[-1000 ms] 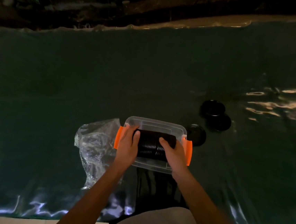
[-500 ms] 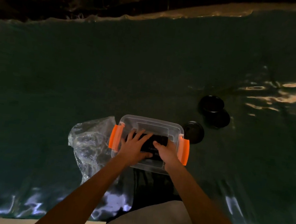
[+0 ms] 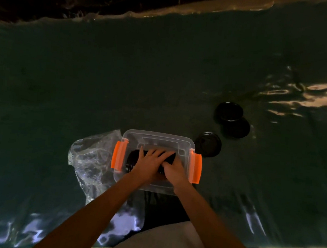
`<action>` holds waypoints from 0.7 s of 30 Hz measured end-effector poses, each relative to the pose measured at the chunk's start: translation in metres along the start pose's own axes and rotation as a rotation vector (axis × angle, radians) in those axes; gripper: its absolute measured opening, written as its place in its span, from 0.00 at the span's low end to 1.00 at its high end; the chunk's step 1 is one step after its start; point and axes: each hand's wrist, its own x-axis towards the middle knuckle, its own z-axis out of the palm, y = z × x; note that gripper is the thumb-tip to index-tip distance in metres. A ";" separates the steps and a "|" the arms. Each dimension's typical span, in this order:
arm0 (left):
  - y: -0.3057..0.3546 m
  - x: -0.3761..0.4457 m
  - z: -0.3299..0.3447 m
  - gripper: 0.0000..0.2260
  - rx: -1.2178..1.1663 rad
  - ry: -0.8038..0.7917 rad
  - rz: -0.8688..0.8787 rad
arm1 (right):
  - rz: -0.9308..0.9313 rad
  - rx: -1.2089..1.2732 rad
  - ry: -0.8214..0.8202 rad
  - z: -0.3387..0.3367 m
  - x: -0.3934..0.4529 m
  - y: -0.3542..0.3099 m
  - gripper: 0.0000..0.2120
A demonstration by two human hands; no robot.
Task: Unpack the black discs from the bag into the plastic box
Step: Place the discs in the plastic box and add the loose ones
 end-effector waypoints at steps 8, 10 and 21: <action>-0.005 0.006 0.007 0.38 -0.032 0.002 0.009 | -0.526 -0.029 0.404 -0.065 -0.024 -0.026 0.11; -0.007 0.005 0.007 0.37 -0.047 0.009 0.020 | -0.592 -0.070 0.591 -0.096 -0.006 -0.031 0.12; 0.001 0.009 -0.001 0.39 -0.070 -0.060 0.006 | -0.272 -1.045 0.257 -0.122 0.086 0.028 0.40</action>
